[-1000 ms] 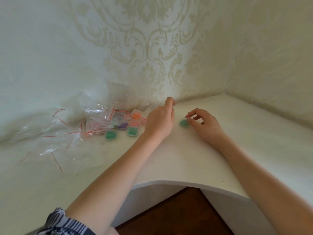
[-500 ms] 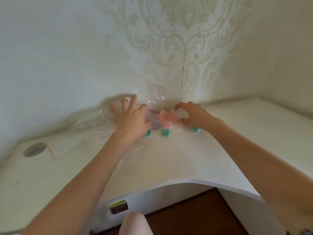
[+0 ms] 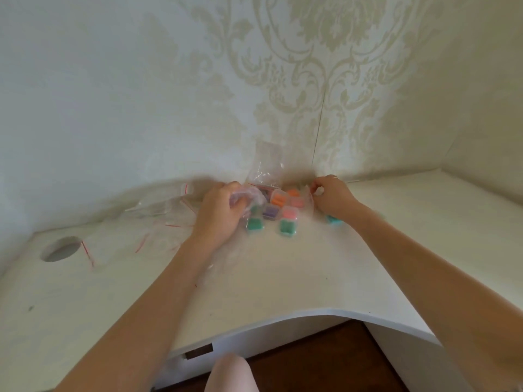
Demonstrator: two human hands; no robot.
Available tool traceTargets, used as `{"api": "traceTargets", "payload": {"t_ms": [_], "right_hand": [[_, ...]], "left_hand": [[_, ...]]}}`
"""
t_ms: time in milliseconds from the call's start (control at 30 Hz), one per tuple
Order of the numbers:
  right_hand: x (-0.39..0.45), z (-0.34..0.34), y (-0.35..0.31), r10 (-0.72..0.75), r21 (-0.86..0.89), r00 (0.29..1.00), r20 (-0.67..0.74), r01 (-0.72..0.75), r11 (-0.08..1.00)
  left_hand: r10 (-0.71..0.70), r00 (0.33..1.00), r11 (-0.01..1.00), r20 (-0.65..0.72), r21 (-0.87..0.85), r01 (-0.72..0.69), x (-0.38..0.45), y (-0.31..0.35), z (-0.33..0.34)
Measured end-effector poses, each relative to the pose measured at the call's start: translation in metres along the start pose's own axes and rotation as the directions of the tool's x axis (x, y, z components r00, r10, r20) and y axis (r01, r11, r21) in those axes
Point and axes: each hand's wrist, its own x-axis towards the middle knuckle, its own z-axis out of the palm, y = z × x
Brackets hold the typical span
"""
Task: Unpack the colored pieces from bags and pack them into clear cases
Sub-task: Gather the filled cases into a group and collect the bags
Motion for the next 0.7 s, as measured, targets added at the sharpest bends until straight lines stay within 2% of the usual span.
{"api": "traceTargets", "payload": {"t_ms": [67,133,200,267,333,400,467,533,633,700], "right_hand": [[0.002,-0.002,-0.005,0.048,-0.030,0.999,0.012,-0.047,0.998],[0.004,-0.005,-0.008,0.097,0.021,0.995,0.017,-0.098,0.995],[0.003,-0.007,-0.011,0.126,0.038,0.990,0.069,-0.128,0.991],[0.000,-0.005,-0.012,0.109,-0.035,0.985,0.132,-0.105,0.994],[-0.003,-0.001,-0.012,0.104,-0.074,0.984,0.147,-0.094,0.993],[-0.005,0.003,-0.011,0.091,-0.062,0.991,0.100,-0.085,0.994],[-0.006,0.005,-0.011,0.055,-0.115,0.998,0.037,-0.051,0.992],[-0.008,0.008,-0.012,0.037,-0.163,0.999,0.009,-0.035,0.986],[-0.010,0.011,-0.013,0.024,-0.222,0.999,-0.031,-0.030,0.975],[-0.014,0.007,-0.019,-0.046,-0.223,0.983,-0.180,0.004,0.975]], "left_hand": [[-0.098,0.994,0.981,-0.047,-0.176,0.088,-0.001,0.003,-0.003],[-0.196,0.977,0.927,-0.079,-0.340,0.158,0.001,0.004,-0.004],[-0.215,0.972,0.865,-0.090,-0.480,0.147,0.004,0.006,-0.006],[-0.249,0.960,0.839,-0.128,-0.525,0.147,0.011,0.000,-0.004],[-0.346,0.921,0.832,-0.181,-0.513,0.212,0.019,-0.016,0.000],[-0.443,0.873,0.810,-0.203,-0.508,0.293,0.023,-0.031,0.003],[-0.490,0.854,0.773,-0.174,-0.540,0.333,0.026,-0.039,0.006],[-0.479,0.866,0.754,-0.143,-0.572,0.323,0.025,-0.028,0.001],[-0.393,0.906,0.775,-0.155,-0.587,0.236,0.016,-0.008,-0.006],[-0.267,0.927,0.868,-0.265,-0.485,0.111,0.010,-0.003,-0.011]]}}
